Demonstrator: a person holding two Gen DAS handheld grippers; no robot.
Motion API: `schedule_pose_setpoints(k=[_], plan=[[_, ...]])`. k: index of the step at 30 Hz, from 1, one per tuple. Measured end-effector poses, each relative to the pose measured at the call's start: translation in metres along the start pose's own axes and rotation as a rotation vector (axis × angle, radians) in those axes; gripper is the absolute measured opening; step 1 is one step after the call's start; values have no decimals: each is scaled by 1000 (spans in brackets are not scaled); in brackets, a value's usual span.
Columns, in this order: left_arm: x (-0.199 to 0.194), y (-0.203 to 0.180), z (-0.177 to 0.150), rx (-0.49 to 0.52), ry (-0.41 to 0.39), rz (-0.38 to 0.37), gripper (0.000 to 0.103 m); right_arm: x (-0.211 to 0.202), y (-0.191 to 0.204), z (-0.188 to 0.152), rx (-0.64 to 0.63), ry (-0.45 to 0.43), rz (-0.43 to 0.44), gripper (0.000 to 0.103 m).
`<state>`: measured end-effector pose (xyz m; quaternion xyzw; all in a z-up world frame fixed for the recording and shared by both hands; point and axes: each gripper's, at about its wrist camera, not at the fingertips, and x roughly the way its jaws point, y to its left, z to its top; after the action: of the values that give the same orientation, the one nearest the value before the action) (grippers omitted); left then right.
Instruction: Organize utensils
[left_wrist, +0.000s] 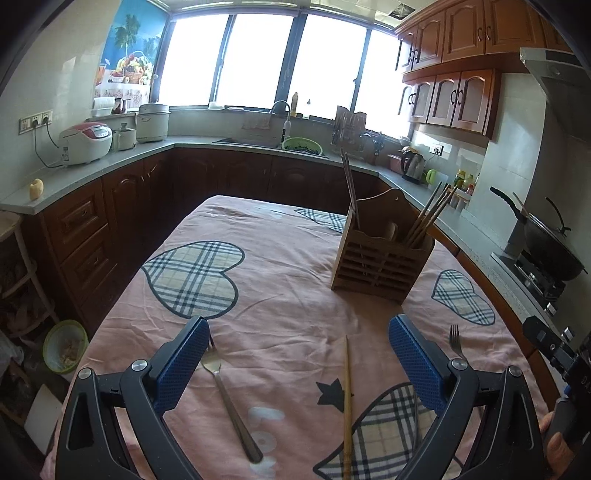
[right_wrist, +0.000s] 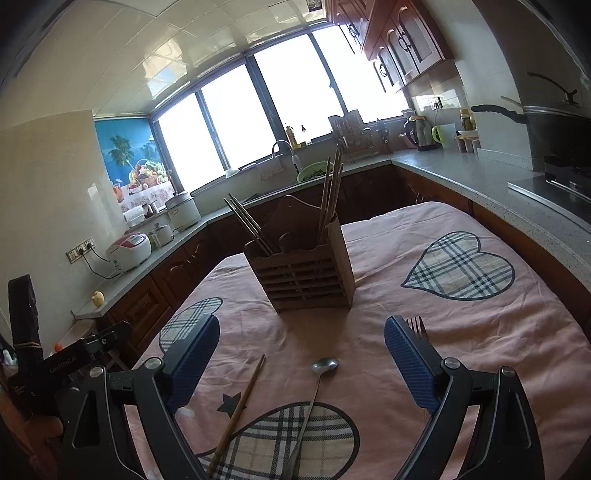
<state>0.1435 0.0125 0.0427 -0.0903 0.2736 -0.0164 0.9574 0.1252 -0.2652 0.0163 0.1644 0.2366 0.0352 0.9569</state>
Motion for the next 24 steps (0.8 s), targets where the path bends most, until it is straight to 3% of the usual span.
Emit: schedule_pose_setpoints(k=[3, 6, 11, 14, 24], plan=[[-26, -1, -5, 16, -26, -4, 99, -20, 11, 1, -46, -22, 1, 94], [-52, -1, -11, 42, -77, 3, 102, -47, 27, 11, -111, -86, -3, 103], [-70, -2, -38, 71, -114, 18, 102, -78, 48, 9, -214, -191, -44, 103], [-67, 1, -50, 58, -110, 8, 102, -73, 50, -7, -237, -193, -68, 103], [-58, -7, -85, 110, -151, 83, 102, -47, 32, -63, -211, -164, -83, 103]])
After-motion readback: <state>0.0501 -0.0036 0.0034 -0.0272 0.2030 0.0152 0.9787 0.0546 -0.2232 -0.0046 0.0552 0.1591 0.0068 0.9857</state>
